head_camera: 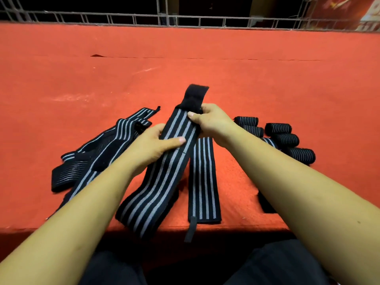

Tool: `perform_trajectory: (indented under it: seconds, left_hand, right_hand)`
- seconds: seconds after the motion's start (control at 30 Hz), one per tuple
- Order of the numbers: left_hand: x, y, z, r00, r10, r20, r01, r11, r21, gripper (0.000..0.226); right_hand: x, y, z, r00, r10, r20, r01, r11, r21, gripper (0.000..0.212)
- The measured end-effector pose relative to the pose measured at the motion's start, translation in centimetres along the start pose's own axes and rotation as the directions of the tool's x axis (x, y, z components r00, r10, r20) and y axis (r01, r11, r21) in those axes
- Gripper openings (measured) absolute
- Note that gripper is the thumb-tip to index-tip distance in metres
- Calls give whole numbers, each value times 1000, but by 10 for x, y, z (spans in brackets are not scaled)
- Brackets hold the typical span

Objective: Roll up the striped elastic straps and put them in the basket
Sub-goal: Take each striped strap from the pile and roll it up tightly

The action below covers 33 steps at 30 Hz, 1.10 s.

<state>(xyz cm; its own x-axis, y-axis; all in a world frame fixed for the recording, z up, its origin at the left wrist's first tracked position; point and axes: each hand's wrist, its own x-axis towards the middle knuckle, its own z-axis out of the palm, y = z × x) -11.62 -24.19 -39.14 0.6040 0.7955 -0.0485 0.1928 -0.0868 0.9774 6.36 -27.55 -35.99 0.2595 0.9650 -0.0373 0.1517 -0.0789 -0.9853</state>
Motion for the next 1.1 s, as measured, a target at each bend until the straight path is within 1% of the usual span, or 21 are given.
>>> perform_trajectory:
  seconds: [0.03,0.1,0.13,0.17,0.2,0.23,0.27,0.3,0.33,0.37,0.43,0.5,0.57,0.63,0.7,0.83,0.87,0.93,0.97,1.03,1.1]
  left_hand:
    - [-2,-4,-3,988,-79,129,82,996,-19,35]
    - [-9,-19,-8,924,-191,332,197,980,16,33]
    - [-13,-28,-9,894,-223,389,240,971,5,31]
    - [-14,-39,-12,880,-237,413,277,960,-41,31]
    - [-15,-49,-13,887,-239,396,294,952,-83,33]
    - [-14,-60,-13,911,-229,344,275,957,-91,33]
    - [-12,-70,-12,943,-207,261,223,974,-32,32]
    - [-9,-79,-11,969,-179,169,166,982,89,30]
    - [-7,-86,-8,985,-143,93,121,971,208,29]
    - [-6,-94,-6,992,-114,48,96,955,282,27]
    - [-6,-103,-4,996,-88,27,76,954,289,22]
    - [-6,-109,-3,998,-60,34,50,965,257,29]
    - [-6,-115,-4,998,-28,54,13,964,264,37]
    - [-3,-118,-5,998,-30,57,15,966,256,36]
    - [-1,-121,-5,998,-28,64,13,974,228,32]
    - [2,-125,-4,999,5,45,-12,988,151,25]
    - [2,-125,-5,999,4,39,-9,992,122,25]
    - [3,-127,-6,1000,-1,30,-1,997,74,29]
    - [3,-128,-6,1000,-4,24,3,998,57,31]
    - [2,-127,-7,1000,-3,21,2,999,51,36]
    - [2,-127,-6,1000,0,24,-2,997,73,33]
  right_hand:
    - [5,2,0,998,-41,-55,37,997,-71,20]
    - [19,11,-2,978,-125,-169,91,976,-198,18]
    - [27,16,-4,963,-162,-217,104,962,-254,18]
    - [33,20,-7,948,-194,-251,113,946,-305,17]
    - [40,24,-10,940,-213,-268,109,929,-354,17]
    - [46,28,-13,940,-212,-268,95,916,-390,16]
    - [52,32,-15,947,-187,-263,66,910,-410,15]
    - [57,36,-15,955,-150,-257,31,908,-417,13]
    - [65,42,-14,962,-96,-255,-17,913,-407,12]
    - [73,48,-11,967,-25,-254,-72,927,-368,12]
    - [89,58,-4,963,108,-245,-175,946,-272,21]
    - [106,64,4,958,177,-227,-229,946,-229,28]
    - [121,66,12,951,204,-233,-258,938,-233,20]
    - [137,71,18,937,224,-268,-291,925,-246,18]
    - [151,78,24,929,225,-296,-314,900,-301,18]
    - [163,94,36,956,140,-258,-265,789,-555,21]
    - [163,100,39,963,111,-246,-238,778,-581,29]
    - [157,108,44,977,69,-200,-174,800,-574,55]
    - [150,111,46,984,48,-171,-140,803,-579,63]
    - [136,112,47,996,0,-90,-58,760,-647,62]
    - [116,110,48,999,-8,32,29,697,-716,49]
